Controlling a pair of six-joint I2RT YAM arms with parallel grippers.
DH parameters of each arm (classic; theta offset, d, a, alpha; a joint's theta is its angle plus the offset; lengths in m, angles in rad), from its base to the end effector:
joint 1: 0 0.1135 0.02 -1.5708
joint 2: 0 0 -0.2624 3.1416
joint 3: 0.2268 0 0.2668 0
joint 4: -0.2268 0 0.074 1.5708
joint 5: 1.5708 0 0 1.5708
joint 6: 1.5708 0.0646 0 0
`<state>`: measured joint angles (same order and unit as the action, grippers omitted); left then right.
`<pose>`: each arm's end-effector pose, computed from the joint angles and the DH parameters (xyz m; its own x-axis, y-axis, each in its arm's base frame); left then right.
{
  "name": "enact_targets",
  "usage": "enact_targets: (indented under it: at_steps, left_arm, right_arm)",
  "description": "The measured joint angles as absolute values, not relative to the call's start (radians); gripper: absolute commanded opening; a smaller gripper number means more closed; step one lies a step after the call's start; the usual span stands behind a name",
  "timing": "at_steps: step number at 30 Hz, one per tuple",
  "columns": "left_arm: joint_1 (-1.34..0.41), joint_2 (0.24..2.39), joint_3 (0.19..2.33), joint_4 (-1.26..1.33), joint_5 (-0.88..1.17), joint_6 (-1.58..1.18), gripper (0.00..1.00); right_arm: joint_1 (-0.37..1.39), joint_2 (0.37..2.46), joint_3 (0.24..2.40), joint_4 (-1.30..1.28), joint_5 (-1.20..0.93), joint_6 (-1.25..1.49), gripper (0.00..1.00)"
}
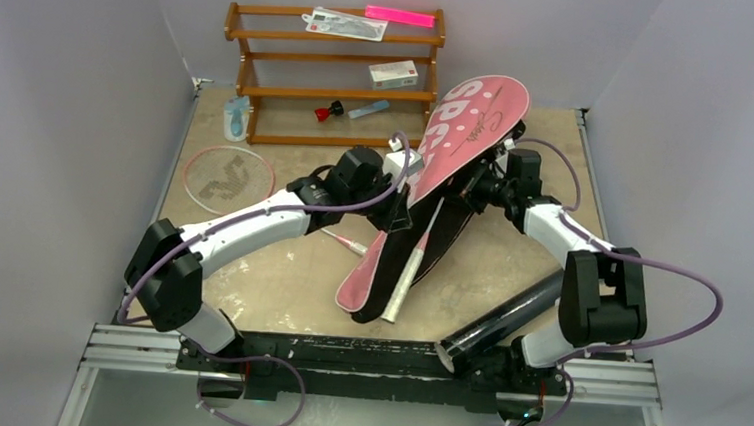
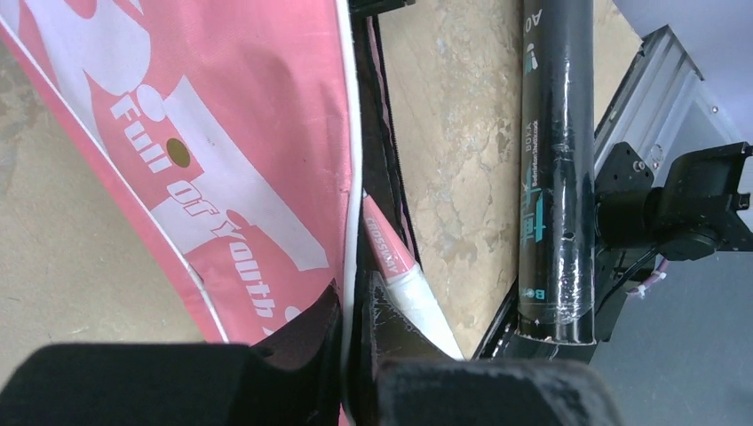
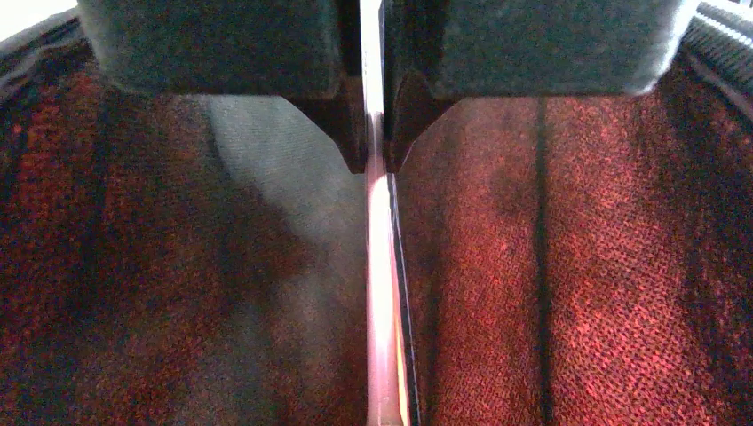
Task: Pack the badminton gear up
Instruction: Place the racket in the racket bag.
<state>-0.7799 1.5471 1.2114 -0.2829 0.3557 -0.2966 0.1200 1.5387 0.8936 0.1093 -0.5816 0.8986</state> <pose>0.2605 -0.2893 0.2688 -0.6459 0.2535 -0.7201 0.7028 0.5658 -0.4312 0.3585 0.0790 0.2021 -0.7608 0.5668 -0.3160 0.0423 0.5292 0.8475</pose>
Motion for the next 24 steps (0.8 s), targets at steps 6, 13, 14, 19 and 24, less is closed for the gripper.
enact_targets:
  at_steps: [6, 13, 14, 19, 24]
  left_arm:
    - [-0.819, 1.517, 1.117, -0.183, 0.326, -0.331, 0.00]
    - [-0.819, 1.524, 1.022, -0.043, 0.349, -0.397, 0.00]
    - [-0.819, 1.536, 1.018, -0.027, 0.355, -0.406, 0.00]
    - [-0.822, 1.573, 1.016, 0.013, 0.376, -0.419, 0.00]
    - [-0.822, 1.570, 1.016, 0.041, 0.393, -0.437, 0.00]
  right_arm:
    - [0.120, 1.571, 0.893, 0.115, -0.595, 0.881, 0.00]
    - [0.120, 1.618, 0.843, 0.230, -0.626, 0.960, 0.00]
    - [0.120, 1.618, 0.843, 0.231, -0.624, 0.970, 0.00]
    - [0.120, 1.609, 0.843, 0.229, -0.603, 1.010, 0.00]
    - [0.173, 1.587, 0.843, 0.188, -0.443, 0.978, 0.00]
